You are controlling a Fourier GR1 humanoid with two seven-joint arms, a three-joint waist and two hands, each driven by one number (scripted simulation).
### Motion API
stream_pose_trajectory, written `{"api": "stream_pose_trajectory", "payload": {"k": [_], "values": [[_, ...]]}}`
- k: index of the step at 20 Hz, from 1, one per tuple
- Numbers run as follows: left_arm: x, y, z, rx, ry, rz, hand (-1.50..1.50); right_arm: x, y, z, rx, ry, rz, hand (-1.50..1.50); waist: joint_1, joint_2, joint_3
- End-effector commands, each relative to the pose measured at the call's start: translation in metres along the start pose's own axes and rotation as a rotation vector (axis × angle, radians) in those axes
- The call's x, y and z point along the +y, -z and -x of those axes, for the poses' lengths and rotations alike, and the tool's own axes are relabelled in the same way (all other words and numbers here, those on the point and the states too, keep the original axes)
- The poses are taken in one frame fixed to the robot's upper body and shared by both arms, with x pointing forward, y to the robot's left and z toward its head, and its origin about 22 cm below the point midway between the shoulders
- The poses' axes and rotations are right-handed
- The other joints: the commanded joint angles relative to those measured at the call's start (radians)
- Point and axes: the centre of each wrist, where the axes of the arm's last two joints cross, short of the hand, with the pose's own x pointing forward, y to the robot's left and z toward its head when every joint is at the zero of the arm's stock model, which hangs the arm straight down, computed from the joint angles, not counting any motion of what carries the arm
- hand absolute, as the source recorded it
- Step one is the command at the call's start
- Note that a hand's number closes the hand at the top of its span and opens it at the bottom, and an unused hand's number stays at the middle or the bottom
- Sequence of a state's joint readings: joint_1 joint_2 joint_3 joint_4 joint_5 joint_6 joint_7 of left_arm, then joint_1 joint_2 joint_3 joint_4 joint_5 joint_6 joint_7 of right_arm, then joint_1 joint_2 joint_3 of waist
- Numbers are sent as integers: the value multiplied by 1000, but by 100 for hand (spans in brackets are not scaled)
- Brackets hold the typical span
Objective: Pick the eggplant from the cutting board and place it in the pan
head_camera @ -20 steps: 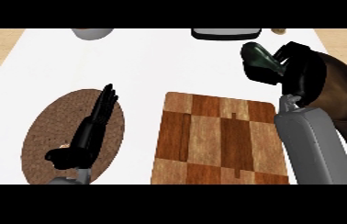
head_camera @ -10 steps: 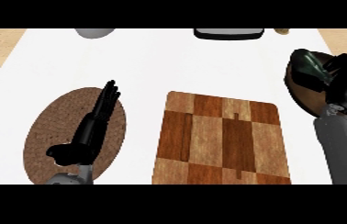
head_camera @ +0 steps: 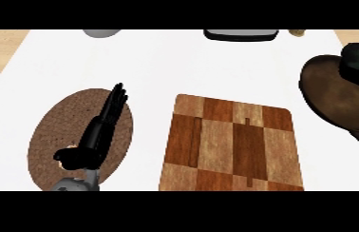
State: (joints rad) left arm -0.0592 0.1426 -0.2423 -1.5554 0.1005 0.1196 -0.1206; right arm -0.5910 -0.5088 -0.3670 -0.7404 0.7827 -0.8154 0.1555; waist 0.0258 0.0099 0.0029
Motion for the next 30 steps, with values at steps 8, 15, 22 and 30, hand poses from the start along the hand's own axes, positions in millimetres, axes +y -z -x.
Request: {"api": "stream_pose_trajectory", "payload": {"k": [8,15,22,30], "values": [[0,8,-6,-25,-5,34,0,7,4,60,161,-145,-472,-150,31,16,2],[-10,8,-5,-30,-10,46,0,-3,29,46,151,102,-520,-150,33,16,4],[-10,11,-1,-15,-26,9,0,1,25,43,130,368,-263,-150,10,11,3],[8,-8,-8,5,3,-28,0,-32,31,103,192,619,-326,-150,-15,-8,-1]]}}
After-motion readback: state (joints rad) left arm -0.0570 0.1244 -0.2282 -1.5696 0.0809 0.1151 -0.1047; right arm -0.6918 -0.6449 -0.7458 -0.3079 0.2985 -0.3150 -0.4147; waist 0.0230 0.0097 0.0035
